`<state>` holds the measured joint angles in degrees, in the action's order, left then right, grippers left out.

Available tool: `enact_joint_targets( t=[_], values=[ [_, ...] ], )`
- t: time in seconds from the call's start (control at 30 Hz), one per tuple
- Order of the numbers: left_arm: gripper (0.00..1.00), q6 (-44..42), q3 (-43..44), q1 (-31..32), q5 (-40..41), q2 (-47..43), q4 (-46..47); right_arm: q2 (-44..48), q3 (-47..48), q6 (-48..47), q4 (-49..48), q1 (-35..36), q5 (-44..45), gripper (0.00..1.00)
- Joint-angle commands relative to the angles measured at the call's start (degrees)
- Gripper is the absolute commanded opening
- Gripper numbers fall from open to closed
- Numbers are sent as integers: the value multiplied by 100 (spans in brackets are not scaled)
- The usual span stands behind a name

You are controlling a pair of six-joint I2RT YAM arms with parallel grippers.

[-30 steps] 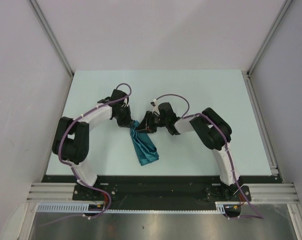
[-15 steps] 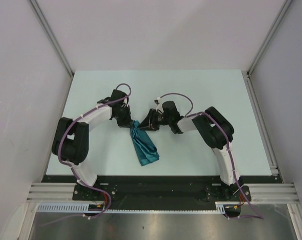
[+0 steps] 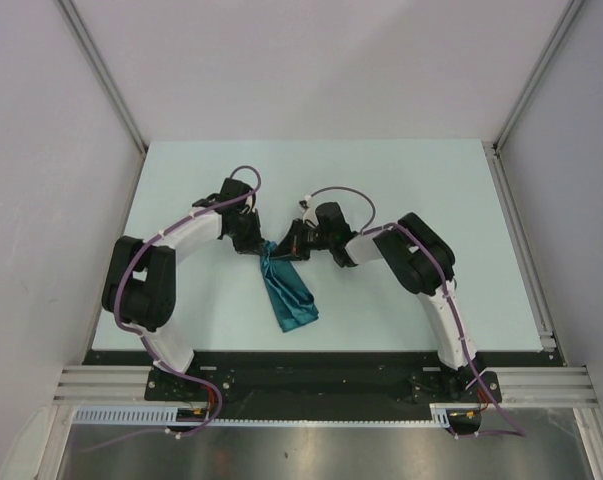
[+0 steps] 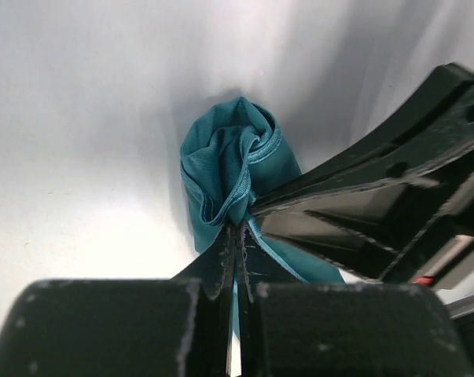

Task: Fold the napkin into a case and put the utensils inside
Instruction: Stuff the top corner of the smaller-rectangle-folded napkin into the folded napkin.

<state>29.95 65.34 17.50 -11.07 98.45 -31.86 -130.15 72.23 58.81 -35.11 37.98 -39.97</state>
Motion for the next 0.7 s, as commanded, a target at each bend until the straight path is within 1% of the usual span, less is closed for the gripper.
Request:
enact_joint_targets(
  t=[0.0, 0.1, 0.17, 0.2, 0.23, 0.27, 0.33, 0.4, 0.47, 0.53, 0.6, 0.67],
  values=[
    [0, -16, 102, -36, -220, -213, 57, -160, 187, 96, -259, 201, 24, 0],
    [0, 72, -12, -27, -360, -143, 153, -291, 344, 140, -294, 237, 164, 0],
    [0, 177, -126, -27, -387, -107, 188, -414, 678, 157, -137, 280, 164, 0],
    [0, 195, -170, -18, -413, -107, 232, -406, 722, 36, 73, 280, 286, 0],
    [0, 265, -223, -18, -431, -125, 259, -406, 766, 0, 127, 254, 557, 0],
    [0, 300, -319, -18, -414, -168, 302, -441, 854, 8, 154, 219, 612, 0],
    [0, 405, -443, -18, -396, -221, 373, -389, 680, 524, -467, 88, 805, 0],
    [0, 467, -540, -27, -352, -213, 435, -415, 494, 1024, -872, 35, 903, 0],
    [0, 538, -496, -62, -361, -143, 426, -520, 564, 1255, -1181, 43, 710, 0],
    [0, 546, -426, -88, -343, -46, 374, -521, 591, 1204, -1016, 78, 552, 0],
    [0, 547, -321, -124, -326, -2, 382, -398, 390, 976, -709, 113, 507, 0],
    [0, 520, -250, -159, -352, 7, 364, -170, 205, 887, -663, 105, 472, 2]
  ],
)
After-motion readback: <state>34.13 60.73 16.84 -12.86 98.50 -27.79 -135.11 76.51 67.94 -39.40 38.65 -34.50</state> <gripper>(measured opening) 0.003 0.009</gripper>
